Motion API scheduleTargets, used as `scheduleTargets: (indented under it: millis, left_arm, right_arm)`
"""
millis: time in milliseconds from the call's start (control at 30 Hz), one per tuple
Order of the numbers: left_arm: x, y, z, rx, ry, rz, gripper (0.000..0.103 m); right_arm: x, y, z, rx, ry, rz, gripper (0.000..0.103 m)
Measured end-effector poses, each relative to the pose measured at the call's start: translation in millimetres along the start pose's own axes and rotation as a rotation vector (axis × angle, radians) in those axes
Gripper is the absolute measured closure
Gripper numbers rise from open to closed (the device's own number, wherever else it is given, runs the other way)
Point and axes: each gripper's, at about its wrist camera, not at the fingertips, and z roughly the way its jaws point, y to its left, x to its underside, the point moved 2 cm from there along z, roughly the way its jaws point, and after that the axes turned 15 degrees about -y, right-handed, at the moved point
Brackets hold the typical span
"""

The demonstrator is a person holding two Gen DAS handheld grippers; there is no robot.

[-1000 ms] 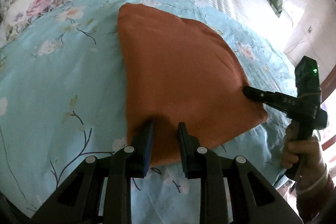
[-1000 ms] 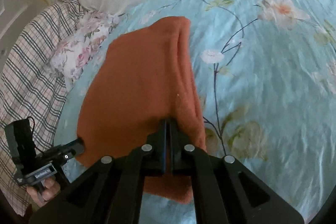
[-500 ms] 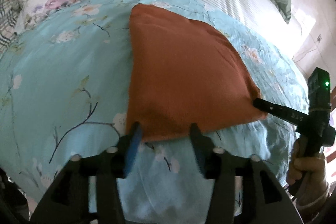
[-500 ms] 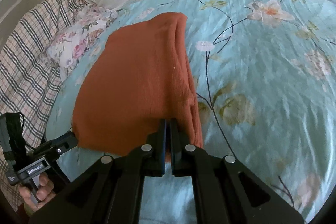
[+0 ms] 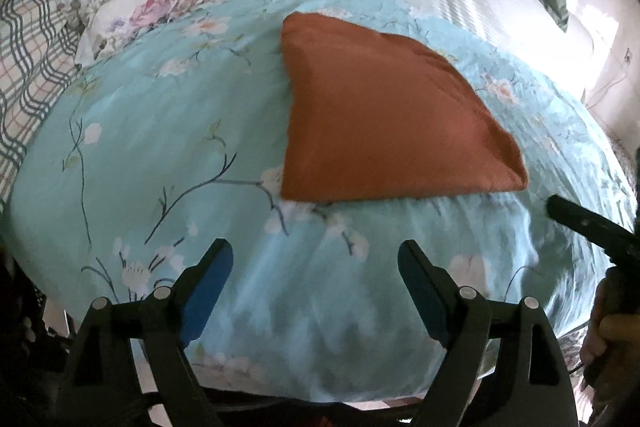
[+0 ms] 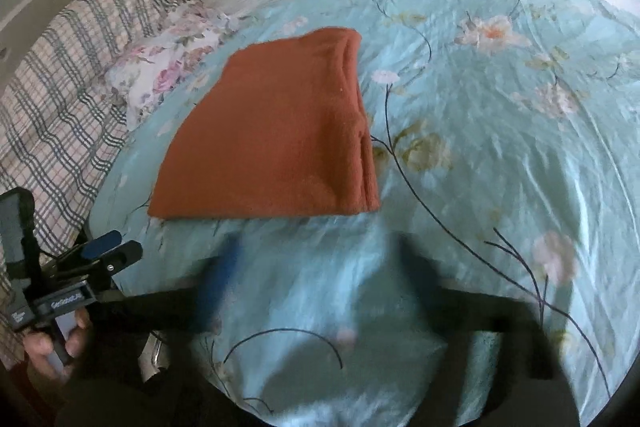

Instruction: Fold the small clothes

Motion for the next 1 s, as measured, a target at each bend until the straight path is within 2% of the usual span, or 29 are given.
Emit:
scheduleTargets:
  millis: [100, 267, 467, 567, 700, 800, 833, 867, 1000]
  left_arm:
    - [2, 6, 2, -0.015, 0.015, -0.020, 0.018]
    - [-1, 12, 0, -0.017, 0.016, -0.045, 0.018]
    - [-11, 2, -13, -0.039, -0.030, 0.020, 0.018]
    - [-18, -4, -13, -0.057, -0.041, 0.073, 0.018]
    - [-32, 2, -5, -0.032, -0.040, 0.032, 0.017]
    - [-41, 8, 9, -0.024, -0.026, 0.011, 0.017]
    - [-45, 9, 16, -0.024, -0.023, 0.010, 0.017]
    - [-49, 11, 23, -0.029, -0.017, 0.013, 0.017]
    - [-65, 16, 50, -0.059, -0.010, 0.013, 0.017]
  right_arm:
    - [0, 7, -1, 0.015, 0.011, -0.051, 0.012]
    - [0, 9, -1, 0.015, 0.017, -0.060, 0.012]
    - [-2, 10, -2, 0.015, 0.022, -0.062, 0.012]
    - [-8, 11, 2, -0.012, 0.025, -0.045, 0.012]
    - [-30, 12, 13, -0.064, -0.015, -0.035, 0.012]
    - [-56, 2, 38, -0.079, -0.025, 0.003, 0.022]
    - [-63, -3, 48, -0.078, -0.022, 0.020, 0.032]
    - [-70, -9, 59, -0.077, -0.018, 0.043, 0.037]
    - [-97, -39, 116, -0.064, 0.014, 0.167, 0.046]
